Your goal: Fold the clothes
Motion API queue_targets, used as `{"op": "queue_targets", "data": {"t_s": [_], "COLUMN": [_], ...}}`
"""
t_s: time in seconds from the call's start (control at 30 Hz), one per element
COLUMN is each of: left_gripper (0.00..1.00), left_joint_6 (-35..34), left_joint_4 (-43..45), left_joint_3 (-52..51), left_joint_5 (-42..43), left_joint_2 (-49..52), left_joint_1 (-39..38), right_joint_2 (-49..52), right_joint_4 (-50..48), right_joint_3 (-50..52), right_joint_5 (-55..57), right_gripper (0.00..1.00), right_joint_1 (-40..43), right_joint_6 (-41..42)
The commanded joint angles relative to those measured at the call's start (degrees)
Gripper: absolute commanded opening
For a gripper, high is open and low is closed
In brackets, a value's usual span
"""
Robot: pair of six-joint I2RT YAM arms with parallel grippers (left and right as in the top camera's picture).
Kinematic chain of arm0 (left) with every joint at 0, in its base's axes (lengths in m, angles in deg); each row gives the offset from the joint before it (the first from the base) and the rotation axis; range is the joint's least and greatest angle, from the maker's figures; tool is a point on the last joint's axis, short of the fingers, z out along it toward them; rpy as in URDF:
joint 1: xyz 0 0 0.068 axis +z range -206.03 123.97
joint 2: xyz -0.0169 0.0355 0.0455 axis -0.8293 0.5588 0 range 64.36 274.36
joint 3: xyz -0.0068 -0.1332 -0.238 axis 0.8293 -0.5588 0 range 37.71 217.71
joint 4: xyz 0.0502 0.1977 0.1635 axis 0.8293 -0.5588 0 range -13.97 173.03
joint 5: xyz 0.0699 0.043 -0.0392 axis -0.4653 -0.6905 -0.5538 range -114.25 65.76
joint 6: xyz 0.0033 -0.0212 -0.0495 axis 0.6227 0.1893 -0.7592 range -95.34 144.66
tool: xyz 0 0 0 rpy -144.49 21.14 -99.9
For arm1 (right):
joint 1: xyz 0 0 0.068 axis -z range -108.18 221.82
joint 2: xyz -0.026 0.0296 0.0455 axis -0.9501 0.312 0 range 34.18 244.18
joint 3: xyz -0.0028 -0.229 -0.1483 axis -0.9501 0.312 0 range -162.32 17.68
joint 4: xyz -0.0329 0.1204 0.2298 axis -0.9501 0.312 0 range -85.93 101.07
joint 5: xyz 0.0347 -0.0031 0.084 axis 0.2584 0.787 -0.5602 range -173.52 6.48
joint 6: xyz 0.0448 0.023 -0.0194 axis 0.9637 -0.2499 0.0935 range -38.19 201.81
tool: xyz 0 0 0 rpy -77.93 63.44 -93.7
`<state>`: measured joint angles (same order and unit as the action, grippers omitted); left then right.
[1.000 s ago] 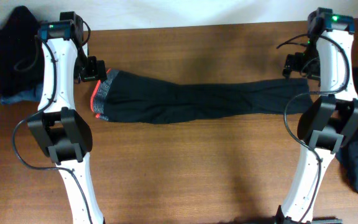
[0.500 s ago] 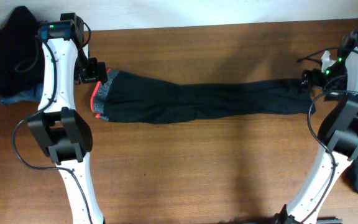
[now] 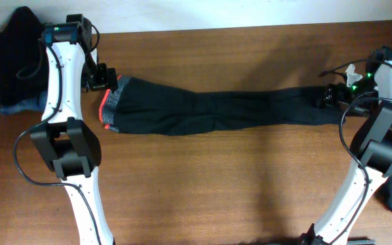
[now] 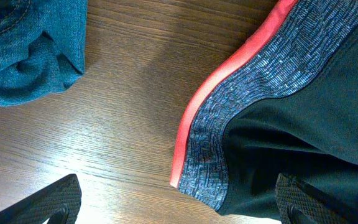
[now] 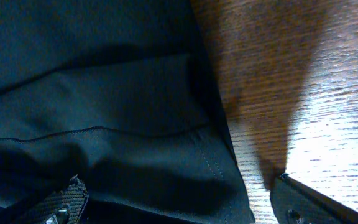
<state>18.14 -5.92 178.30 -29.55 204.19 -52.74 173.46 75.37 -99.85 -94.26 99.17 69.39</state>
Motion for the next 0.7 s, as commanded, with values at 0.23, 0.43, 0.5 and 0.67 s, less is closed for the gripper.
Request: {"op": "queue_targets", "data": {"t_s": [0.23, 0.43, 0.5, 0.67], "left_gripper": [0.99, 0.99, 0.99, 0.99], "left_joint_6": [-0.5, -0.5, -0.5, -0.5], "left_joint_4": [-0.3, -0.3, -0.3, -0.4], "left_joint_3": [1.0, 1.0, 1.0, 1.0], "left_joint_5": [0.6, 0.6, 0.6, 0.6], "left_joint_2": [-1.6, -1.6, -1.6, -1.6], "left_joint_1": [0.2, 0.2, 0.2, 0.2], "right_joint_2": [0.1, 0.1, 0.1, 0.1], "right_joint_4": [-1.1, -0.9, -0.9, -1.4], "right_joint_3": [3.0, 3.0, 3.0, 3.0], "right_joint_5": [-3.9, -3.9, -3.9, -3.8], "right_gripper": [0.65, 0.48, 0.41, 0.22], "right_joint_1": [0.4, 0.4, 0.4, 0.6], "right_joint_6": [-0.6, -0.6, -0.6, 2.0]}}
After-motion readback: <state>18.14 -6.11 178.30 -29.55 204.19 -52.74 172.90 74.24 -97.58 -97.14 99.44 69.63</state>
